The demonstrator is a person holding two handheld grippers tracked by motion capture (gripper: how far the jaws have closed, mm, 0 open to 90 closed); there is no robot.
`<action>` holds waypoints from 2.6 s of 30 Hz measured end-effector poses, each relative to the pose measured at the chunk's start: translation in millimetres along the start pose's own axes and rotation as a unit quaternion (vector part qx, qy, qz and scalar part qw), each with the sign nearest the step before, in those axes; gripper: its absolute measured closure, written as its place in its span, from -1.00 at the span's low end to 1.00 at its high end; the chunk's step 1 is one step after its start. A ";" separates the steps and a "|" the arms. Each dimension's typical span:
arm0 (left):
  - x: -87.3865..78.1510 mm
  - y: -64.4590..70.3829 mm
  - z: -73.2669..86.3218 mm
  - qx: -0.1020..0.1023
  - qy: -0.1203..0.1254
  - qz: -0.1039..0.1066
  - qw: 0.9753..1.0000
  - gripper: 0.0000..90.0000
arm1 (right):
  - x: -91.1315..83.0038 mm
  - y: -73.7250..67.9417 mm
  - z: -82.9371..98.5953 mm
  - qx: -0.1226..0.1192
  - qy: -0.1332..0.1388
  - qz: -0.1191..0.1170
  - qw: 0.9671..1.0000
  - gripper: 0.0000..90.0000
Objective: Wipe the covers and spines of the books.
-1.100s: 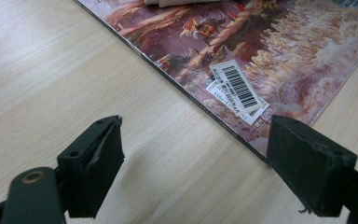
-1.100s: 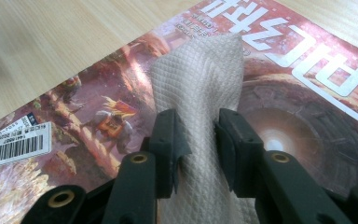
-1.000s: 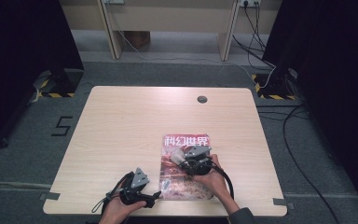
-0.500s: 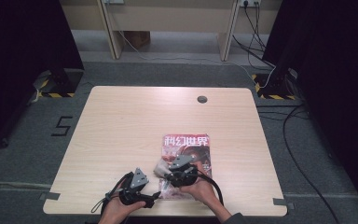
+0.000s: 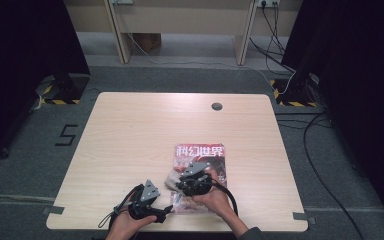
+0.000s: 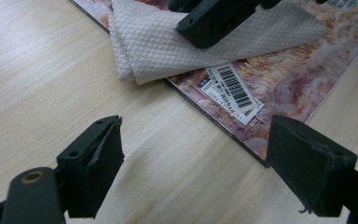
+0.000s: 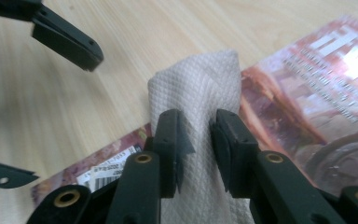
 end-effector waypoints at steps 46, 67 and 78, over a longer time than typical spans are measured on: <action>-22.8 -36.4 6.0 -0.057 0.023 -0.038 0.997 -0.60 | -14.9 -29.4 20.2 -0.031 -0.005 -0.017 0.999 0.57; -26.1 -39.5 7.0 -0.067 0.029 -0.054 0.996 -0.60 | -15.5 -50.6 21.2 -0.047 -0.002 -0.051 0.998 0.60; -23.2 -37.2 7.3 -0.063 0.024 -0.050 0.996 -0.60 | -15.1 -61.1 20.4 -0.060 -0.003 -0.046 0.997 0.54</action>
Point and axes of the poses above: each handheld gripper's, and its own axes: x roughly forward along the jaws, z roughly out of its underside, y roughly to its right, the point moved 1 cm from there along x, roughly forward along the jaws, and after that the axes turned 5 degrees about z, right-handed, at the moved point
